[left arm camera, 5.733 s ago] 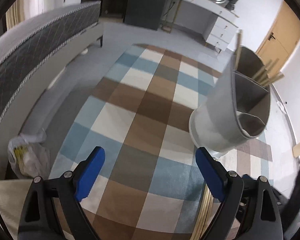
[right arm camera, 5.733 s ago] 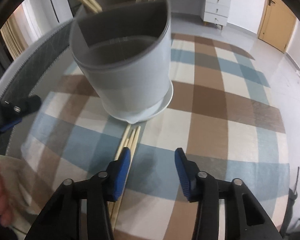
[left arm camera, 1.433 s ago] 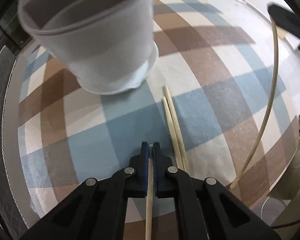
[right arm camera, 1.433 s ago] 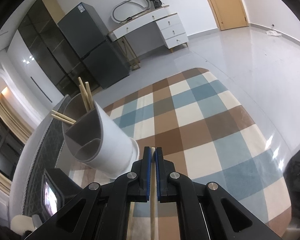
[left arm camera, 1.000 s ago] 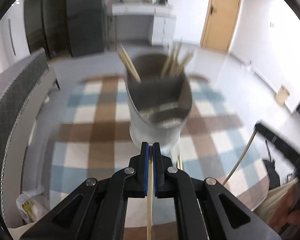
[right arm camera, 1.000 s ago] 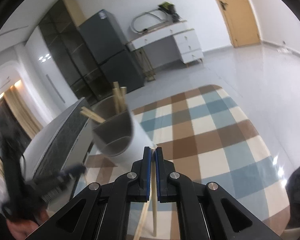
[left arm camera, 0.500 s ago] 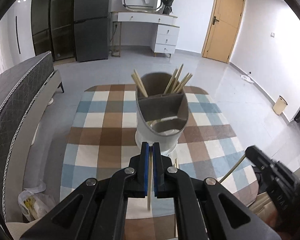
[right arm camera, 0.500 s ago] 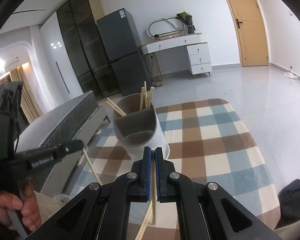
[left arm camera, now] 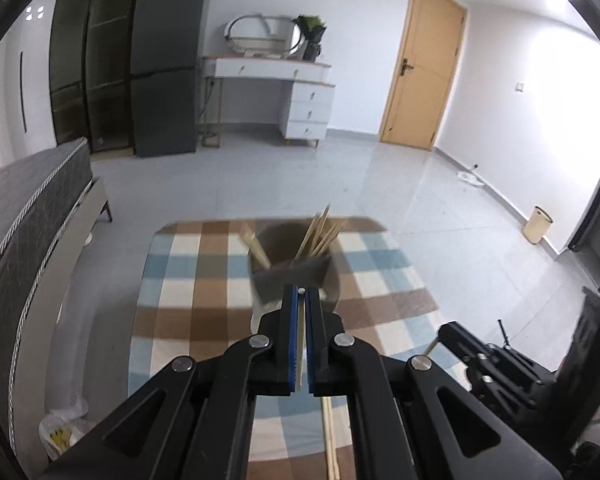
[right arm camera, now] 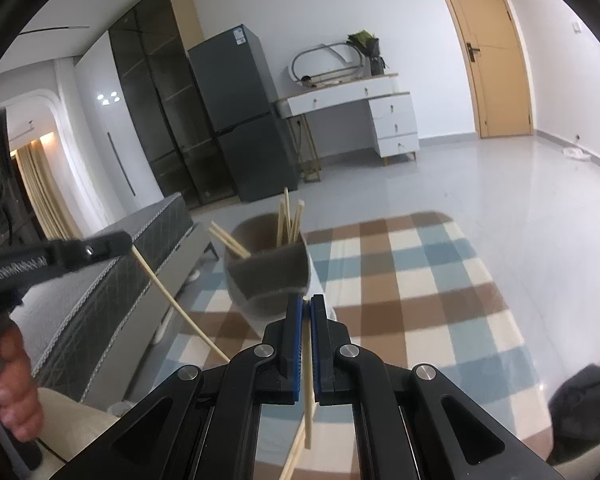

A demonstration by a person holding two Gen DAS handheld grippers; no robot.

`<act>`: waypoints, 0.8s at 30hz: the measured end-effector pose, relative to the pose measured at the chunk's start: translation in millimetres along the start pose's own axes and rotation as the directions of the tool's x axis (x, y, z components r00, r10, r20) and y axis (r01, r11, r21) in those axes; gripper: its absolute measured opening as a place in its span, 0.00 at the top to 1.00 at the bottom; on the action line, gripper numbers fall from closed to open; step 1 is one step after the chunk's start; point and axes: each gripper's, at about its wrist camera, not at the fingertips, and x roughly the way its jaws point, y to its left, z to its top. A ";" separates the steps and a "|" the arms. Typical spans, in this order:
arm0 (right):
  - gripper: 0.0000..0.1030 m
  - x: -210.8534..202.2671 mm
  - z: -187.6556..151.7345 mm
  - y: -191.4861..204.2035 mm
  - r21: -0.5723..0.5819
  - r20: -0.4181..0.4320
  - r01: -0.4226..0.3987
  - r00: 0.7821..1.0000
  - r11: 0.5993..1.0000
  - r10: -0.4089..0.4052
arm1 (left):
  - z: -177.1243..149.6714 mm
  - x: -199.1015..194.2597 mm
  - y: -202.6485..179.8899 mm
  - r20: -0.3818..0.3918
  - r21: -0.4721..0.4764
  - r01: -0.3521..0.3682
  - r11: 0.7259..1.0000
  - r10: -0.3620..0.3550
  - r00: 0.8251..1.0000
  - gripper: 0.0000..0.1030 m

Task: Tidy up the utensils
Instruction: 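Lift both held chopsticks up over the white holder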

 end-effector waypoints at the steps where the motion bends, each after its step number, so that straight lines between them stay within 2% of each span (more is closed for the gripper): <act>1: 0.97 -0.6 6.3 0.0 -0.002 0.010 -0.001 1.000 1.000 0.001 | 4.2 -2.6 -1.4 0.005 0.003 0.018 1.000 -0.018 1.000 1.00; 7: 0.97 -3.1 48.4 2.6 -0.010 0.078 -0.021 0.997 1.000 0.021 | 34.1 -16.3 -13.6 0.050 0.049 0.057 0.997 -0.060 0.997 1.00; 13: 0.97 6.2 85.8 5.0 -0.011 0.128 -0.034 0.991 0.999 0.035 | 55.9 -10.0 -13.7 0.077 0.039 0.042 0.998 -0.045 0.996 1.00; 20: 0.97 22.8 113.1 16.3 -0.041 0.160 -0.062 0.985 0.997 0.068 | 77.0 3.3 -6.2 0.089 0.025 0.056 0.998 -0.058 0.994 1.00; 24: 0.97 33.8 122.5 19.5 -0.043 0.164 -0.078 0.983 0.996 0.084 | 86.9 5.3 -3.2 0.105 0.034 0.041 0.999 -0.045 0.993 1.00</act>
